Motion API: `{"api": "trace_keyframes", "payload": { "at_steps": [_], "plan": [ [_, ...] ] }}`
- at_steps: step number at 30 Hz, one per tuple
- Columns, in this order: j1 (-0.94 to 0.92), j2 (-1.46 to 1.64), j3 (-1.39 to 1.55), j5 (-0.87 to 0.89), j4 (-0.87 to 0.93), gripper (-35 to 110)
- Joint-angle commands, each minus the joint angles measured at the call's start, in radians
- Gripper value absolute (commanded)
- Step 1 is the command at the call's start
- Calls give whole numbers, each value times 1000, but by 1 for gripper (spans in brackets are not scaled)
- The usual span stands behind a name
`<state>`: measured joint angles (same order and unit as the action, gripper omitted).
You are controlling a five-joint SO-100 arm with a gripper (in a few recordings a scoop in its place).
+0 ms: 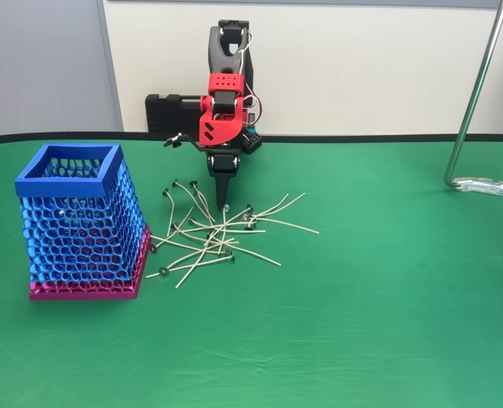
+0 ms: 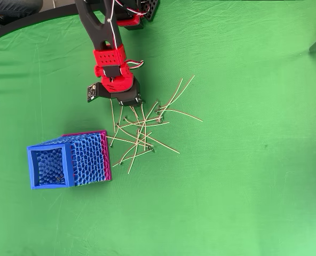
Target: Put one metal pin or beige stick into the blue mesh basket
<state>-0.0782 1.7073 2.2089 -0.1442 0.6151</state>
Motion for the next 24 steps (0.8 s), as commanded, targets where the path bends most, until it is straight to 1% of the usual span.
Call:
{"api": "trace_keyframes", "payload": {
  "at_steps": [1,7,14,24],
  "plan": [
    [5,8,-29,-2,0,1],
    [3,40,-46,11,40,1],
    [3,150,-26,29,92,1],
    [3,319,-40,55,224,1]
  ]
}}
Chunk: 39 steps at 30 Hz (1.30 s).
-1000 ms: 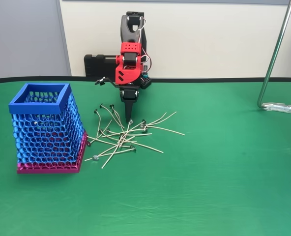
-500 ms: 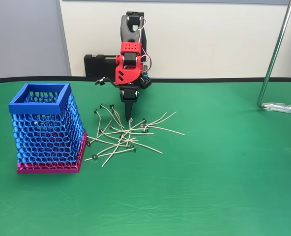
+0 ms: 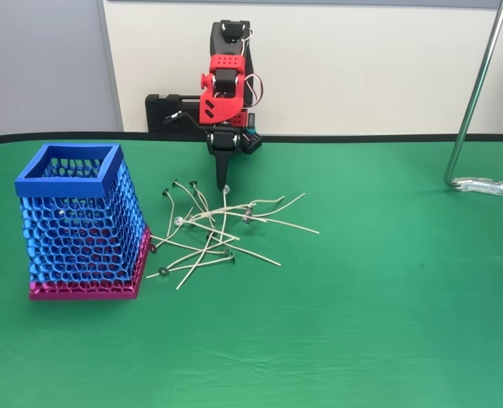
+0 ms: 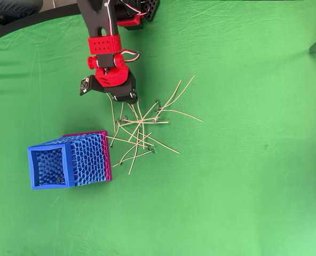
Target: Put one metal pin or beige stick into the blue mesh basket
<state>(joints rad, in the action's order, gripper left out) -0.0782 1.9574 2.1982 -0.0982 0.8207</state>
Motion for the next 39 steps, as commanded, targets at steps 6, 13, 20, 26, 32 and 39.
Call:
{"api": "trace_keyframes", "payload": {
  "at_steps": [6,13,20,26,32,39],
  "plan": [
    [-8,179,-60,9,63,1],
    [-37,284,-98,-11,66,1],
    [-46,354,-137,-41,58,1],
    [-38,379,-173,-71,49,1],
    [-46,408,-204,-98,-2,1],
    [-48,420,-225,-158,-112,1]
  ]
}}
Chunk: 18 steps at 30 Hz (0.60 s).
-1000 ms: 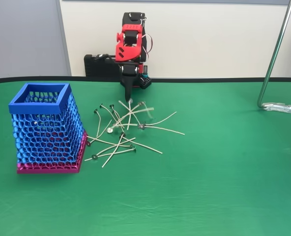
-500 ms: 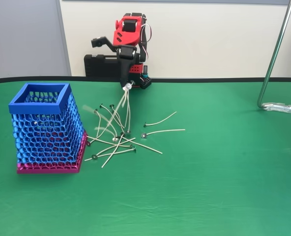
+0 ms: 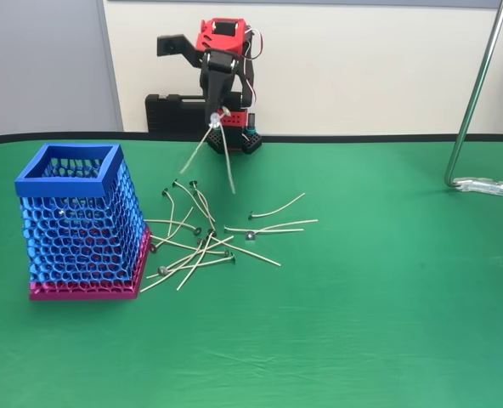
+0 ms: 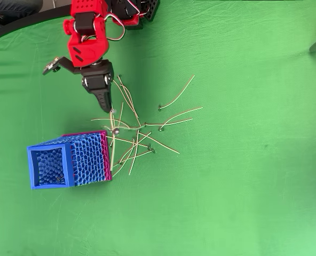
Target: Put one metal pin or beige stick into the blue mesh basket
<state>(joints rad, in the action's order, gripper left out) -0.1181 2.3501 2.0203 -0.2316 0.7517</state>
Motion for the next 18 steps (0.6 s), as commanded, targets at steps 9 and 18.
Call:
{"api": "trace_keyframes", "payload": {
  "at_steps": [9,18],
  "plan": [
    [-31,20,-34,-80,-236,1],
    [-74,6,-12,-98,-437,1]
  ]
}}
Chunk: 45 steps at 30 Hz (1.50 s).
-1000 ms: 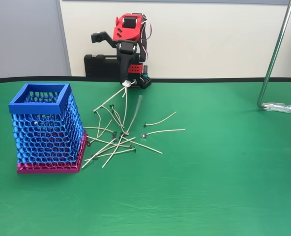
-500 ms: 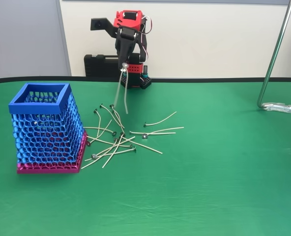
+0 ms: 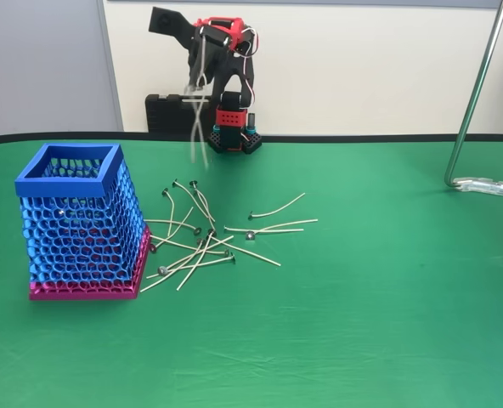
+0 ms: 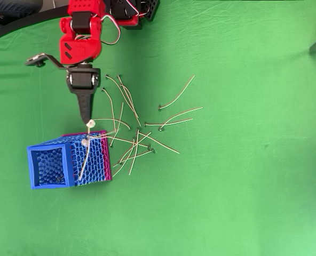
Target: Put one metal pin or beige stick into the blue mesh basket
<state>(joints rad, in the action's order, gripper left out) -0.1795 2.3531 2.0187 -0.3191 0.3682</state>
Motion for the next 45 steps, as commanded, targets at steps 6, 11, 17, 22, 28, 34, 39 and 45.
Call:
{"api": "trace_keyframes", "payload": {
  "at_steps": [6,11,17,22,28,34,39,45],
  "plan": [
    [-21,-20,32,-35,-195,1],
    [-38,-81,-15,-5,-199,1],
    [-92,-178,-124,43,-184,0],
    [-144,-242,-258,84,-80,0],
    [-195,-310,-376,115,-20,0],
    [-255,-387,-505,143,40,0],
    [-299,-457,-577,150,72,0],
    [-353,-554,-689,169,133,0]
  ]
}}
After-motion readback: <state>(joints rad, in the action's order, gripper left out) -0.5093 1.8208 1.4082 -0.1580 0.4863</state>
